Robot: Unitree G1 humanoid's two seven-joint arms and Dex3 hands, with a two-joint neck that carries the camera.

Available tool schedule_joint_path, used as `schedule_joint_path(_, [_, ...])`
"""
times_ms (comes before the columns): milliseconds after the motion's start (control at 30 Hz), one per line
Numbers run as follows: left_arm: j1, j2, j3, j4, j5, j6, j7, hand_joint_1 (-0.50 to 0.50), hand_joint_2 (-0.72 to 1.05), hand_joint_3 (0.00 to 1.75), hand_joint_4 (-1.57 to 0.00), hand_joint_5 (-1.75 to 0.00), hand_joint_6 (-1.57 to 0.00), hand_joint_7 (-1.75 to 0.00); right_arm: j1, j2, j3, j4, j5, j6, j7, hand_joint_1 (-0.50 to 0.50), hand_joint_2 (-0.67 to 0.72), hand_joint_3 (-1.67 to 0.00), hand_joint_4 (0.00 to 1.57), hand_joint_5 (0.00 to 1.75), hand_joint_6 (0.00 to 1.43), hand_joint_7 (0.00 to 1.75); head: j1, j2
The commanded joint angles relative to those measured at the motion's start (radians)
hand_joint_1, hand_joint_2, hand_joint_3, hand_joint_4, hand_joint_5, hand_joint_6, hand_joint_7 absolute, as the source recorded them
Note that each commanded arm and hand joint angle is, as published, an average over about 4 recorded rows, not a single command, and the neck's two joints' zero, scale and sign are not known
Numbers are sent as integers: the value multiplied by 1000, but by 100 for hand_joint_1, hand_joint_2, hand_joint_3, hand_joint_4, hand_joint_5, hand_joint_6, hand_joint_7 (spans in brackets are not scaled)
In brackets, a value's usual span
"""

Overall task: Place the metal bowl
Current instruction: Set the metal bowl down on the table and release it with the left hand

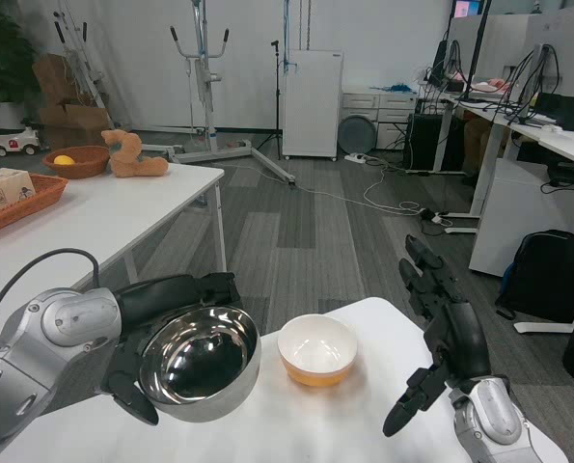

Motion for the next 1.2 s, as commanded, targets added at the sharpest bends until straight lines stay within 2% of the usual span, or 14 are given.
schedule_joint_path(33, [15,1,9,-3,10,4,-6,-30,96,170,-137,-175,-63,-168,11,-1,-5,5,8,-16,-3,-33,60,0,0,0,0,21,-1,0])
schedule_joint_path(167, [15,-1,9,-3,10,4,-7,-30,96,166,-137,-175,-63,-168,11,-1,-4,5,8,-15,-3,-33,60,0,0,0,0,21,-2,0])
schedule_joint_path(500, [14,-1,9,-1,10,4,-7,-28,96,166,-137,-175,-63,-168,9,1,-6,12,9,-15,-3,-33,60,0,0,0,0,21,-2,-4])
schedule_joint_path(933, [12,-2,11,6,10,4,-8,-30,96,166,-138,-175,-63,-168,3,1,-4,22,10,-15,-3,-33,60,0,0,0,0,17,-1,-11])
schedule_joint_path(1200, [14,-2,10,6,11,3,-9,-29,96,166,-137,-175,-63,-168,0,0,-3,24,10,-15,-3,-33,60,0,0,0,0,21,2,-12])
